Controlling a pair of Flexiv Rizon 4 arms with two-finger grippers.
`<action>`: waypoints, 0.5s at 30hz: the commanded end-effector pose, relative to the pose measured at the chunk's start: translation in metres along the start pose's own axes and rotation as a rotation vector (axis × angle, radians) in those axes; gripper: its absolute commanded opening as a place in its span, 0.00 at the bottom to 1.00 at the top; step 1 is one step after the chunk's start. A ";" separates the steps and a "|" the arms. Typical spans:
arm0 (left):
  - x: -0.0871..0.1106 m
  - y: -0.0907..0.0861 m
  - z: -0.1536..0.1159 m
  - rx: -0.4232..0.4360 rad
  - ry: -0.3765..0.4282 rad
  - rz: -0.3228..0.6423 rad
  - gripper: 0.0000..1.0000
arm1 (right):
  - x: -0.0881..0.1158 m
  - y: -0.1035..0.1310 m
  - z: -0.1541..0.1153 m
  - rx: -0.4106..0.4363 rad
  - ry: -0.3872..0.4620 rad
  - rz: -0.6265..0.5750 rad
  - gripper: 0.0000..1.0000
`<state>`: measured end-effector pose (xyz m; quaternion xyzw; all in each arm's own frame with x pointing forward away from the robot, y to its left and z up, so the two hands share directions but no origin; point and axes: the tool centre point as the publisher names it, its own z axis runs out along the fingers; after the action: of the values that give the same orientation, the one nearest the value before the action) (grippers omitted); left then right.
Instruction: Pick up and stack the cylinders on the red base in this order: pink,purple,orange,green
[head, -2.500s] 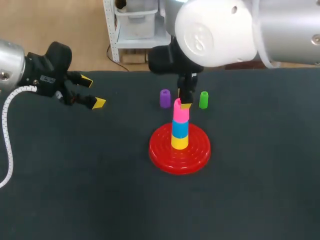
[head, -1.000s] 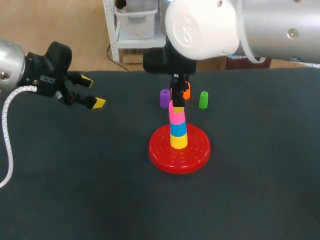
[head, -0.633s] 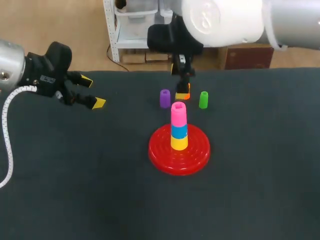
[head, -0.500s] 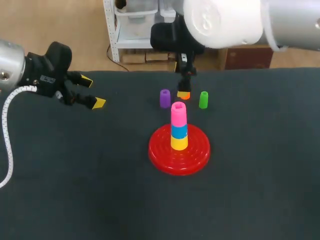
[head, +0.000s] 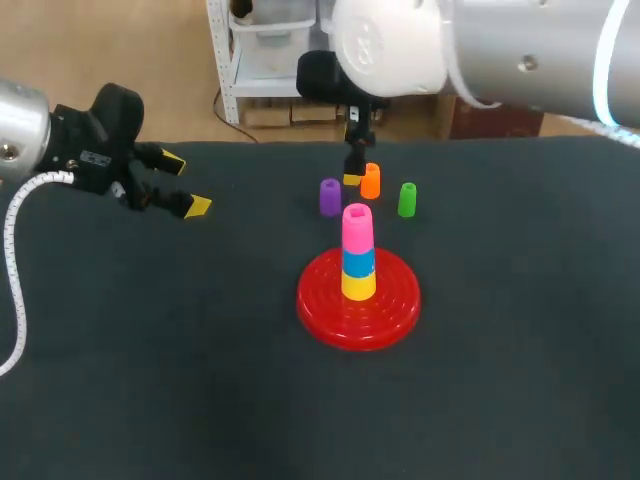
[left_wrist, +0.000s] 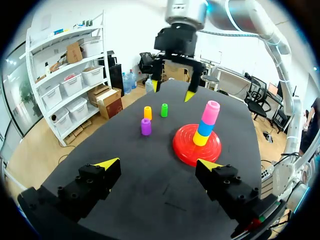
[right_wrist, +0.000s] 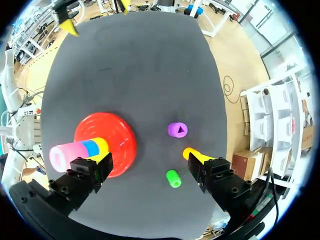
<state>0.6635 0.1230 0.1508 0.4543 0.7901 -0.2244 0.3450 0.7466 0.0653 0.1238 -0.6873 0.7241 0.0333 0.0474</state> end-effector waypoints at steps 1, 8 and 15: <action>0.000 0.001 0.001 0.001 0.002 0.000 1.00 | -0.012 -0.029 0.017 -0.090 0.016 0.003 1.00; 0.000 0.001 0.001 0.001 0.002 0.000 1.00 | -0.011 -0.038 0.042 -0.106 -0.005 0.039 1.00; 0.000 0.001 0.001 0.001 0.002 0.000 1.00 | -0.009 -0.041 0.046 -0.032 -0.054 0.115 1.00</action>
<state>0.6635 0.1230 0.1508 0.4543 0.7901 -0.2243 0.3450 0.7915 0.0826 0.0795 -0.6485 0.7574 0.0657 0.0386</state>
